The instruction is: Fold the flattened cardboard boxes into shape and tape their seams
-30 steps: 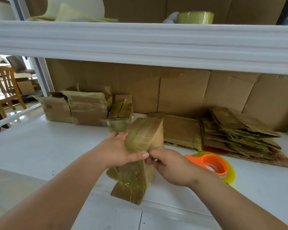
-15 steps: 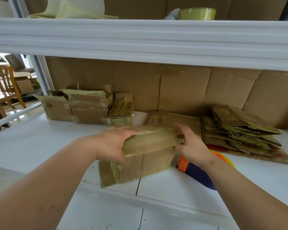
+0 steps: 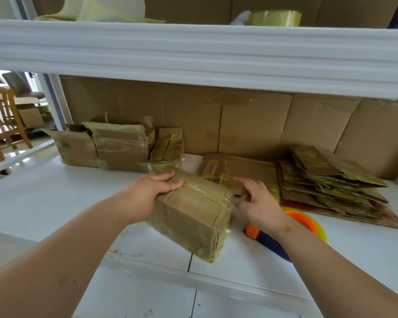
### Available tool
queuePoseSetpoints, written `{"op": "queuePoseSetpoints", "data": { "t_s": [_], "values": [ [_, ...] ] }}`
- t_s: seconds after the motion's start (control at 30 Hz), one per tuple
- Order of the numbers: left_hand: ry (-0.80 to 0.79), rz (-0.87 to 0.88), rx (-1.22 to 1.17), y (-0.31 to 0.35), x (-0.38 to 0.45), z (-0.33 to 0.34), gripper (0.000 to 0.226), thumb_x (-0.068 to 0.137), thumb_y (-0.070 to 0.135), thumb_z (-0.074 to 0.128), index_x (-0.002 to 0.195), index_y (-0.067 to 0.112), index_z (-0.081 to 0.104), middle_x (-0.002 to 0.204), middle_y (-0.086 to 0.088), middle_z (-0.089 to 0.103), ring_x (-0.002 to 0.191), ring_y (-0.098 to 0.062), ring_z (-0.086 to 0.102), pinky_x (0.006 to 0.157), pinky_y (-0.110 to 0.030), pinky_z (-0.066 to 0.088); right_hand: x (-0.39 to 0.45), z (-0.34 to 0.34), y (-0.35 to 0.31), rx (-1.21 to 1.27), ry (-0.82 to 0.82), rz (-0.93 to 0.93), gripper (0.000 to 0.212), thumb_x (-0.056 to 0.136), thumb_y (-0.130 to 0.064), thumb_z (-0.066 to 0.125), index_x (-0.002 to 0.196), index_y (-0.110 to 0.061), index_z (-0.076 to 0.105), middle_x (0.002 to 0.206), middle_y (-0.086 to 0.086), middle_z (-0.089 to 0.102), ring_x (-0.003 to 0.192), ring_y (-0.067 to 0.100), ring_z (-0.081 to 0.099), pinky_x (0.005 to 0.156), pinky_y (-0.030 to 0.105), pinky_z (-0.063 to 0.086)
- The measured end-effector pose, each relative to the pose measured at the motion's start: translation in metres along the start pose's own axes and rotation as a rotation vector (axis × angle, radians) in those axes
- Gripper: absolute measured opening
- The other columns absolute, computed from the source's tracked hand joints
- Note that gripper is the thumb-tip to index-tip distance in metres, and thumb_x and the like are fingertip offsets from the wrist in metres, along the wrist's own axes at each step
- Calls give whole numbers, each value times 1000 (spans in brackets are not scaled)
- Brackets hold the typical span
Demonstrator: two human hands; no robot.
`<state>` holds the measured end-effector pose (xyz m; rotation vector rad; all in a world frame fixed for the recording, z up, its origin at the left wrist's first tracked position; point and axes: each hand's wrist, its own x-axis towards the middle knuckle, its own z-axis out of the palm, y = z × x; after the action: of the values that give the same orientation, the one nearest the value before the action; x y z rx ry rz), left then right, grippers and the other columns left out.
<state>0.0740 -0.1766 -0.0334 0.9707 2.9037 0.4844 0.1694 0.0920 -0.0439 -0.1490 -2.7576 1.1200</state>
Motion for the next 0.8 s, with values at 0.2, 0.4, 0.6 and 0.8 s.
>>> {"op": "queuePoseSetpoints", "data": {
  "t_s": [0.2,0.4,0.6,0.8],
  "values": [
    [329,-39,130,-6,-8,20,70,96,4,49,142,56,38,137,5,36,120,-18,33,106,-34,38,-6,-1,-3,199,-207,-2,42,94,-12,59,127,-37,63,125,-15,64,118,3,56,102,24,43],
    [275,-92,-262,10,-3,25,45,102,7,41,136,32,58,138,5,40,109,-8,47,85,-13,37,-12,-4,-2,215,-267,8,70,74,-26,63,140,-43,47,109,4,67,100,17,64,96,40,51],
    [77,-66,-653,38,-1,10,49,90,64,52,132,39,54,153,23,30,138,0,32,115,-30,30,-17,-7,-10,-45,-324,-119,94,77,-58,75,153,-48,19,150,-24,34,132,3,41,108,20,37],
    [-98,-28,-405,44,-7,4,128,53,77,70,157,21,20,164,16,-2,149,-7,10,119,-26,18,-18,7,-20,-317,-174,-185,90,75,-73,65,151,-47,26,146,-15,49,126,11,52,97,26,45]
  ]
}}
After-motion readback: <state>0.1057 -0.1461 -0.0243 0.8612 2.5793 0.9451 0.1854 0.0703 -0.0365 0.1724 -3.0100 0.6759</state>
